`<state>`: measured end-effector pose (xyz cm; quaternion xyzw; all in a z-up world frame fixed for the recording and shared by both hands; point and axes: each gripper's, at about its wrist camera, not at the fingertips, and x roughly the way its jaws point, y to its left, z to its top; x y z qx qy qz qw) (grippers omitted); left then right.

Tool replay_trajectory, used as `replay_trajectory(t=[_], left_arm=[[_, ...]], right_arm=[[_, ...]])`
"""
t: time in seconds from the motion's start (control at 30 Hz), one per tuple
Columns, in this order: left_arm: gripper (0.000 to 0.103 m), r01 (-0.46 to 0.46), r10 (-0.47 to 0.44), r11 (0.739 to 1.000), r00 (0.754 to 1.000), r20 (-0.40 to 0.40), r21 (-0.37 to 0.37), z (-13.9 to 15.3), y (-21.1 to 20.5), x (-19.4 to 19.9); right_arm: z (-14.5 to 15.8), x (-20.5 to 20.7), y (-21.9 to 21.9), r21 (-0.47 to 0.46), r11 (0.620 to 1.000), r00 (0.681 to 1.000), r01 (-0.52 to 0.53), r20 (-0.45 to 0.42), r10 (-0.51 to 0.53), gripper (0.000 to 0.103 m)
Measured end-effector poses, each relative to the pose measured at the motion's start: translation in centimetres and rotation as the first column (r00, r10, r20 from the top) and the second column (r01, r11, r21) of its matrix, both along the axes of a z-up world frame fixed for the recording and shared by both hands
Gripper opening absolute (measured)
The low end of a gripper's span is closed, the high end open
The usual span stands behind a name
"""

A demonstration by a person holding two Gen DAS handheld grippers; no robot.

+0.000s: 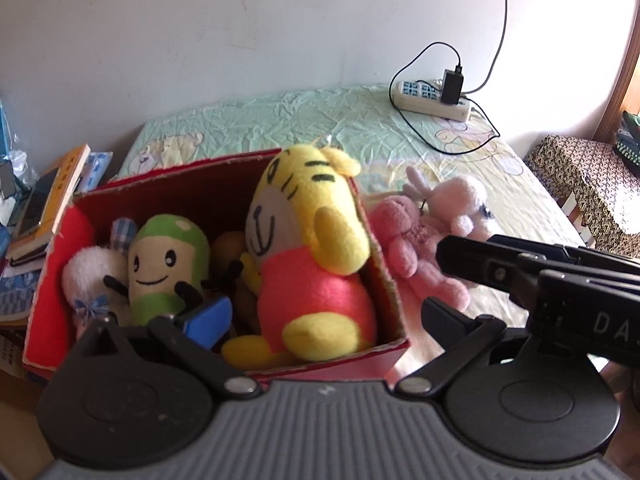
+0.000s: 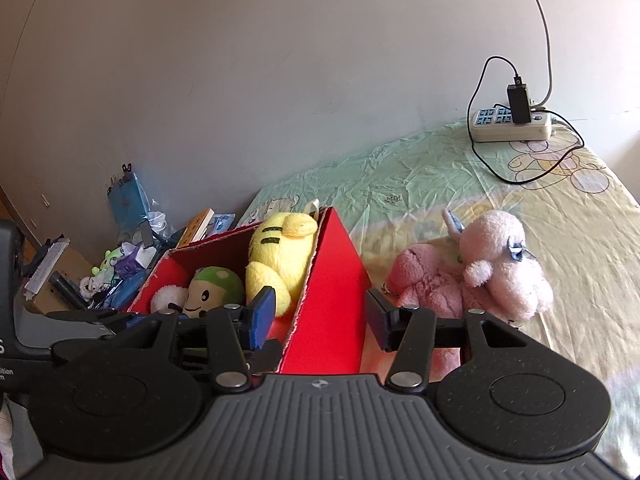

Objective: Organize objects
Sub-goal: 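Move both grippers back to the white bunny plush on the bed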

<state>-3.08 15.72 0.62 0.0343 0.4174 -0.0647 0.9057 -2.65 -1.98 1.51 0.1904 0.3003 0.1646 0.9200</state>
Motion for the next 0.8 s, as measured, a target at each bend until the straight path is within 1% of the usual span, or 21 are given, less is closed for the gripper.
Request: replay_trajectory(t=[0.1,0.47,0.63,0.8], left_arm=[[0.101,-0.005,0.005,1.000,1.000,0.006,0.023,0.3,-1.3,0.1],[0.101,0.028,-0.028,0.998,1.000,0.011,0.052,0.4,-7.2,0.8],[0.101,0.055,-0.054,0.997,0.999,-0.003,0.048,-0.3,-10.1,1.4],[0.101,0.077,-0.076,0.996,0.997,-0.031,0.038,-1.7,-12.6,2.0]], right_arm=[[-0.2,0.0,-1.5,0.007,1.000,1.000,0.013,-0.009,-0.013,0.053],[-0.8,-0.1,-6.9,0.031,0.998,0.997,0.061,-0.038,-0.060,0.053],[-1.4,0.0,-9.6,0.024,0.996,0.995,0.084,-0.062,-0.082,0.053],[-2.4,0.1,-11.8,0.006,0.996,0.992,0.088,-0.091,-0.087,0.053]])
